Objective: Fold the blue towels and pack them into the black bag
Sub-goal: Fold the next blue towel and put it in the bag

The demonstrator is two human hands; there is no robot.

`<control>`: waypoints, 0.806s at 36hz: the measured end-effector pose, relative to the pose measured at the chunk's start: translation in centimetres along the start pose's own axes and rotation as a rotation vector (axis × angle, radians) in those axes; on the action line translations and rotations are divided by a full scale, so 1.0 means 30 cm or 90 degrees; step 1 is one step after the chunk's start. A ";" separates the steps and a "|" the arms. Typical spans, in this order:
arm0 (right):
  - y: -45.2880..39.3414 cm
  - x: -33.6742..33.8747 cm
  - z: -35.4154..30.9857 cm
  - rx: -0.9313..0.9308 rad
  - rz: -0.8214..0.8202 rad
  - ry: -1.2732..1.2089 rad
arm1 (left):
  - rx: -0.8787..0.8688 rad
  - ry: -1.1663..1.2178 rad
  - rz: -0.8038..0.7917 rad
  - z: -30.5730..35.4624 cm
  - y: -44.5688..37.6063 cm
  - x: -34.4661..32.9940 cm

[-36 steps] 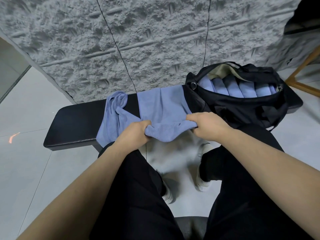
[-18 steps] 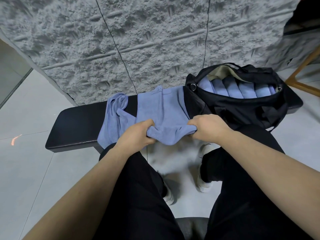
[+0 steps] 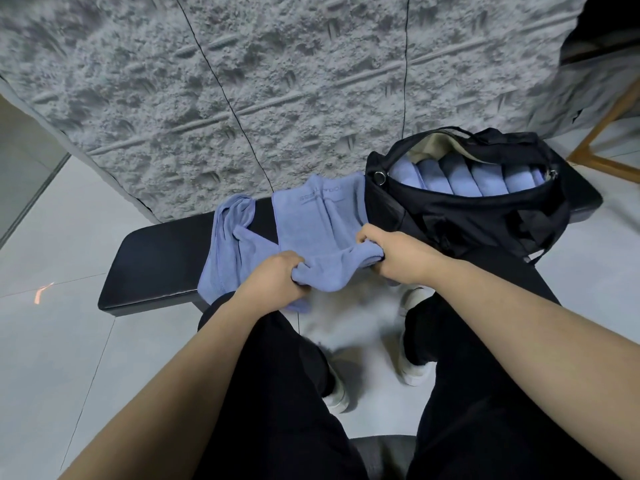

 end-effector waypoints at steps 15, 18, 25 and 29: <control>-0.065 0.025 0.067 -0.025 0.039 -0.186 | 0.051 0.329 0.001 -0.060 -0.025 0.001; -0.096 0.035 0.076 -0.031 0.071 -0.213 | 0.066 0.435 0.024 -0.094 -0.054 -0.013; -0.211 0.054 0.124 -0.135 0.143 -0.198 | 0.172 0.569 0.034 -0.178 -0.136 -0.051; -0.291 0.054 0.113 -0.175 0.117 -0.149 | 0.230 0.685 0.048 -0.254 -0.203 -0.054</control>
Point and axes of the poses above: each hand's wrist, its own y-axis away from the middle knuckle, its own x-axis out of the back of the hand, z = x × y, the point moved 8 cm from there along -y, towards the middle knuckle, and after that the axes turned 9 degrees about -y, right-handed, at the moved point
